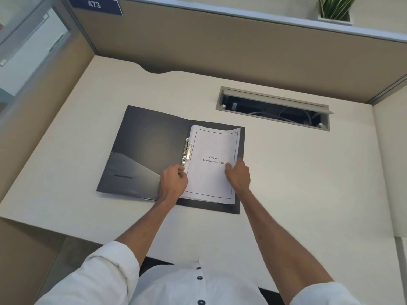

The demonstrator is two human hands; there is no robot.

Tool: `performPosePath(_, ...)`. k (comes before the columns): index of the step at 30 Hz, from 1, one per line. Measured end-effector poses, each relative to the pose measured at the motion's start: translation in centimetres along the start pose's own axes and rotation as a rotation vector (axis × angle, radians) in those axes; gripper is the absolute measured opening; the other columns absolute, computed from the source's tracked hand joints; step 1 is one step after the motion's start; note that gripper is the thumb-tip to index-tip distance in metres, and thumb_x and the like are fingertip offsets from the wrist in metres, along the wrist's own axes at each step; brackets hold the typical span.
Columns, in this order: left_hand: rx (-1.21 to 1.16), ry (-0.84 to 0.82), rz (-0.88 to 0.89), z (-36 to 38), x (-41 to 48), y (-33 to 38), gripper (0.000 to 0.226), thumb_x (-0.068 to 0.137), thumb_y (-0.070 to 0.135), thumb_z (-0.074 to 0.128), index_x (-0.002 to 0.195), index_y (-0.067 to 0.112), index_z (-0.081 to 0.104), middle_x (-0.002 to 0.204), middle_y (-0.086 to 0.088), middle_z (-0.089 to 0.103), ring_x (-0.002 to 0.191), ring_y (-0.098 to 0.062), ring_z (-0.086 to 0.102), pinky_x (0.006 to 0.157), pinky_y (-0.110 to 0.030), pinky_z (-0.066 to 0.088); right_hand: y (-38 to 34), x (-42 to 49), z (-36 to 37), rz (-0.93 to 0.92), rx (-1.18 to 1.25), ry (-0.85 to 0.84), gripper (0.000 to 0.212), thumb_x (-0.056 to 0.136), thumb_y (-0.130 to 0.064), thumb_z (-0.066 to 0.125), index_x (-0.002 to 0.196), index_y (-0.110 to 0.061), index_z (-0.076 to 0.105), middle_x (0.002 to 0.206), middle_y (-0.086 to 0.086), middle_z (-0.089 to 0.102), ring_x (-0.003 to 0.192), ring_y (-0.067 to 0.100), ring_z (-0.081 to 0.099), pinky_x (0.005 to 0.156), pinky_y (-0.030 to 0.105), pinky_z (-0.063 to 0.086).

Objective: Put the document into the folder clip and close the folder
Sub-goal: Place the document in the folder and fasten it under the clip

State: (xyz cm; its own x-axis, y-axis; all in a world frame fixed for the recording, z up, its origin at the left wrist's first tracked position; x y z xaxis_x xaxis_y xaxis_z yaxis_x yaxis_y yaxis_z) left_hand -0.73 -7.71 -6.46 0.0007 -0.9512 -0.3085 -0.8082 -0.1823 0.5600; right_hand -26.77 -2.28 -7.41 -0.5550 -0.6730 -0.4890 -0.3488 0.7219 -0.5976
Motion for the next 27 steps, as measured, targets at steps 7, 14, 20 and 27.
performPosePath(7,0.014,0.023,0.004,0.1,-0.3,0.7,0.033,0.101,0.008,0.055,0.125,0.008,0.078,0.123,-0.012,0.077,0.112,-0.035,0.072,0.099,-0.043,0.058,-0.9,-0.3,-1.0,-0.092,-0.211,0.105,0.053,0.105,-0.025,0.061,0.146,0.005,0.045,0.147,0.02,0.047,0.138,0.041,0.05,0.1,0.048,0.052)
performPosePath(14,0.089,0.005,0.044,0.5,-1.1,0.7,0.02,0.101,0.01,0.054,0.097,0.005,0.074,0.106,-0.015,0.066,0.093,-0.042,0.067,0.086,-0.047,0.058,-0.5,-0.4,-0.7,-0.084,-0.178,0.084,0.044,0.103,-0.014,0.059,0.141,0.006,0.049,0.146,0.02,0.045,0.136,0.04,0.047,0.098,0.047,0.051)
performPosePath(20,0.148,-0.002,0.073,0.8,-1.5,0.6,0.024,0.105,0.014,0.055,0.104,0.001,0.075,0.11,-0.018,0.065,0.094,-0.043,0.07,0.086,-0.049,0.061,0.0,-0.2,-0.8,-0.038,-0.123,0.099,0.038,0.102,-0.009,0.058,0.136,0.007,0.052,0.144,0.02,0.046,0.136,0.041,0.048,0.1,0.047,0.051)
performPosePath(27,0.078,-0.019,0.056,1.2,-1.2,0.2,0.018,0.104,0.015,0.056,0.11,0.005,0.071,0.112,-0.015,0.067,0.101,-0.041,0.068,0.093,-0.051,0.06,0.1,0.2,-1.4,-0.048,-0.054,0.093,0.042,0.101,-0.009,0.06,0.141,0.003,0.056,0.143,0.019,0.051,0.133,0.04,0.055,0.105,0.046,0.051)
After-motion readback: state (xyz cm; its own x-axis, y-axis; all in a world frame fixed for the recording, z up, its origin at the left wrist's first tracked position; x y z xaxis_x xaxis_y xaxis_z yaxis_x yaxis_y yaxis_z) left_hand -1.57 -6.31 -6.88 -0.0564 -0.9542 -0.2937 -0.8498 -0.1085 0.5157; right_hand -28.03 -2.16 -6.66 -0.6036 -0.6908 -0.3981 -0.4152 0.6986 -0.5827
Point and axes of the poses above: each hand's wrist, its own x-axis towards the middle knuckle, its own z-axis out of the palm, y = z × x, the point moved 8 cm from there along x, towards the middle knuckle
